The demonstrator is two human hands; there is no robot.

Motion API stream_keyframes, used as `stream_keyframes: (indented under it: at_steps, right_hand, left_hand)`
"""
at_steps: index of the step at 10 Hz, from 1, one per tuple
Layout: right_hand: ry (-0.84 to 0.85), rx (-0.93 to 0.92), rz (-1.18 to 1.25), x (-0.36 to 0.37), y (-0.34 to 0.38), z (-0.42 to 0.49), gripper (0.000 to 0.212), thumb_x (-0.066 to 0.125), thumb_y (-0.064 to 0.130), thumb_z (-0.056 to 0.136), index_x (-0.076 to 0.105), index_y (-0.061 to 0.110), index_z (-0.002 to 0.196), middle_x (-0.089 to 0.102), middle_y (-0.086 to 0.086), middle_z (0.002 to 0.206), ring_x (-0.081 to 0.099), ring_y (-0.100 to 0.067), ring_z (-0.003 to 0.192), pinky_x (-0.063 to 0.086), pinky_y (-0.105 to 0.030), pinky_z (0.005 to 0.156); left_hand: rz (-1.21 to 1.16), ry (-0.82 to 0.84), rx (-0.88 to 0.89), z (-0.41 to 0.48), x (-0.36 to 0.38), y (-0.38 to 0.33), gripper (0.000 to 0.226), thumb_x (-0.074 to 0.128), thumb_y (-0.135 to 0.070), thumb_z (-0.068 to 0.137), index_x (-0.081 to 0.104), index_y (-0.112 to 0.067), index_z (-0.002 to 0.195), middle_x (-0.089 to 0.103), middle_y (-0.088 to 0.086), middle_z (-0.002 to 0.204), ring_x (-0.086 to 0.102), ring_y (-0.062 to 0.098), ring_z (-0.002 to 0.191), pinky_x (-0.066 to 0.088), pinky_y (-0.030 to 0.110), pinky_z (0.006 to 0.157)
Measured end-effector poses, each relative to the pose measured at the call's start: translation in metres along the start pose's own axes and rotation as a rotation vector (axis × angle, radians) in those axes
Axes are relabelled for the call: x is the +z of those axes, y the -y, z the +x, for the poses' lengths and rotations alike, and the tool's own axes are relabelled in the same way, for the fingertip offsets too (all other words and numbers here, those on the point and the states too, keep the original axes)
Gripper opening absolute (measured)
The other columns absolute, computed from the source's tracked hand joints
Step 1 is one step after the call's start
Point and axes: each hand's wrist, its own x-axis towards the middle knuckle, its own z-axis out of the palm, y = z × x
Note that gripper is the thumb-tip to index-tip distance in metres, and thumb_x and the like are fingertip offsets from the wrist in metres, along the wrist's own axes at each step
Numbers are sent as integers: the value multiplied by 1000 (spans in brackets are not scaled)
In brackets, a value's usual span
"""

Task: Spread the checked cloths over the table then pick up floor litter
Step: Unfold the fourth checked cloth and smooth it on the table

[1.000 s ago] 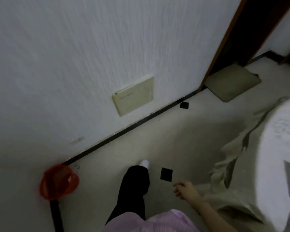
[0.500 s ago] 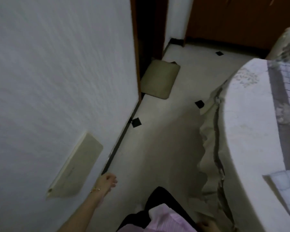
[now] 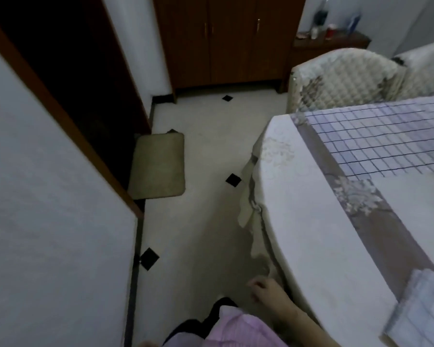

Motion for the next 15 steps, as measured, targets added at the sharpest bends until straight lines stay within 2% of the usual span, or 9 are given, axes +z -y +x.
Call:
stream_keyframes:
  at_steps: [1, 2, 3, 5, 7, 9, 10, 12, 15]
  right_hand:
    - [-112, -86, 153, -30, 43, 15, 21, 47, 11, 92, 65, 21, 95, 65, 6, 88, 58, -2, 73, 46, -9, 67]
    - [-232, -134, 350, -54, 60, 0, 22, 48, 8, 90, 66, 21, 88, 67, 4, 84, 58, -3, 67, 43, -9, 62]
    - [-422, -118, 579, -78, 62, -29, 21, 50, 6, 87, 69, 16, 89, 71, -3, 78, 62, -3, 66, 48, -14, 64]
    - [-1024, 73, 646, -105, 14, -92, 19, 54, 13, 90, 66, 27, 94, 69, 10, 90, 63, 0, 88, 45, -18, 74]
    - [-1348, 544, 397, -95, -45, -113, 30, 55, 22, 89, 61, 19, 118, 63, 0, 117, 57, -20, 109, 48, -34, 87]
    - [-1282, 816, 142, -84, -63, -96, 38, 59, 33, 85, 59, 16, 119, 58, -6, 118, 52, -29, 109, 49, -39, 82]
    - [-1352, 841, 87, -85, -65, -90, 24, 64, 26, 81, 65, 11, 99, 63, -10, 99, 58, -34, 95, 51, -41, 67]
    - [-1458, 877, 373, -89, -58, -103, 32, 48, 30, 91, 42, 18, 62, 58, -4, 67, 54, -26, 69, 38, -34, 58]
    - [-1594, 217, 1223, -77, 2, -121, 6, 63, 8, 87, 68, 5, 85, 63, -6, 72, 56, -11, 67, 53, -18, 63]
  left_hand:
    - [120, 1, -13, 47, -47, -27, 18, 48, -9, 93, 58, -11, 79, 64, 7, 67, 60, 19, 63, 43, 20, 55]
    - [507, 4, 69, 70, -28, -191, 15, 49, -11, 94, 59, -11, 83, 66, 8, 72, 62, 21, 71, 45, 21, 62]
    - [569, 86, 126, 61, 16, -308, 13, 49, -13, 93, 60, -11, 86, 67, 9, 78, 63, 23, 80, 46, 20, 69]
    - [938, 301, 1138, 10, 133, -484, 28, 45, -27, 90, 66, -13, 101, 67, -1, 99, 63, 18, 89, 45, 23, 76]
    - [1431, 499, 1752, 15, 220, -505, 43, 38, -30, 77, 73, -19, 98, 73, -1, 99, 72, 18, 87, 58, 29, 71]
    - [1636, 567, 1670, 46, 222, -482, 59, 10, -36, 97, 62, -21, 122, 61, 0, 129, 39, 18, 122, 4, 30, 113]
    - [1634, 602, 1617, 43, 220, -484, 59, 10, -38, 97, 59, -22, 125, 59, -1, 132, 35, 16, 125, -6, 26, 114]
    - [1529, 618, 1601, 47, 222, -483, 45, 27, -35, 91, 50, -23, 128, 59, 0, 133, 36, 17, 126, -6, 27, 114]
    - [1532, 545, 1629, 34, 229, -483, 58, 28, -39, 80, 59, -21, 126, 52, -1, 139, 47, 23, 129, 27, 39, 111]
